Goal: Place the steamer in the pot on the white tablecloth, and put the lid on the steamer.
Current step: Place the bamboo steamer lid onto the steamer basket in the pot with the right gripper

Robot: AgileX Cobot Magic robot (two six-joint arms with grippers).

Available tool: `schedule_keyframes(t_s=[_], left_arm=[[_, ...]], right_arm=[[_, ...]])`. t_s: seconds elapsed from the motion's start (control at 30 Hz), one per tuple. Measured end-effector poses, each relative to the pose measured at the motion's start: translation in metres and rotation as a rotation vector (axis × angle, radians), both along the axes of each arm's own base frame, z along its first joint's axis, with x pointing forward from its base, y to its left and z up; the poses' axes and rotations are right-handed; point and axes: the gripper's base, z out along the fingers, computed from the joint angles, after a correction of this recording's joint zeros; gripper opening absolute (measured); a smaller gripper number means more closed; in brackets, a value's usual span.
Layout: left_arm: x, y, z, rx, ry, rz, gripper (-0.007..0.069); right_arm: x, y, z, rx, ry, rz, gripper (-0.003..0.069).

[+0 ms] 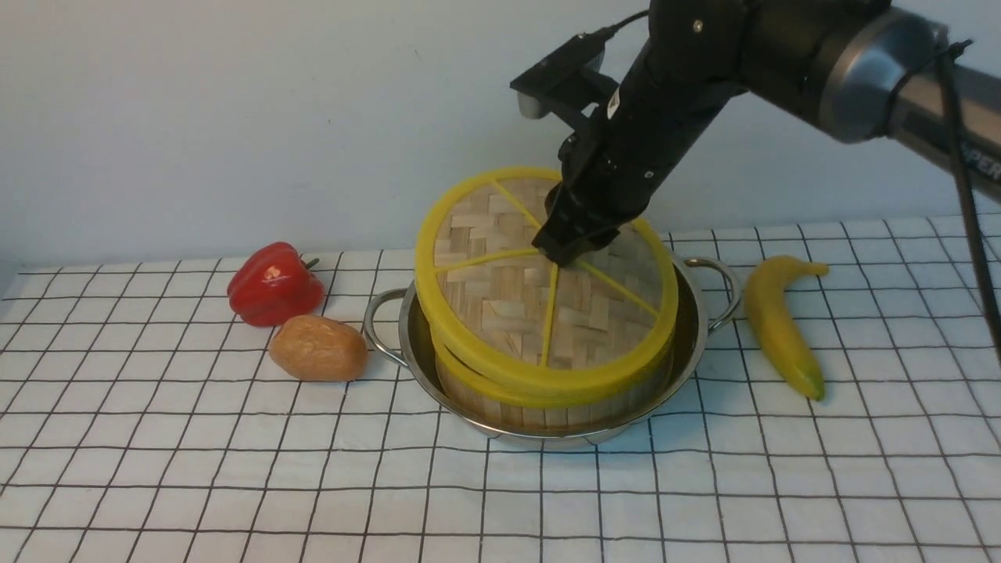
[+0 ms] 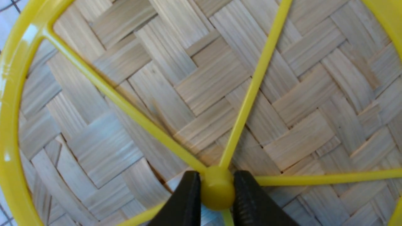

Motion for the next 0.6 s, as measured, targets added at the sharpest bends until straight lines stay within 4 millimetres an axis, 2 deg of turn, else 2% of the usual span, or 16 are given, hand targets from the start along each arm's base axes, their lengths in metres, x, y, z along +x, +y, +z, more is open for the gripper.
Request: schedule_keyframes(t_s=[0.4,0.6], left_arm=[[0.000,0.000,0.000,0.000,0.000,0.000,0.0243],[0.000,0.000,0.000,0.000,0.000,0.000,0.0243]], right_arm=[[0.010,0.003,-0.026,-0.049,0.027,0.005,0.0148],[0.010,0.003,-0.028,-0.056,0.029,0.012,0.0148]])
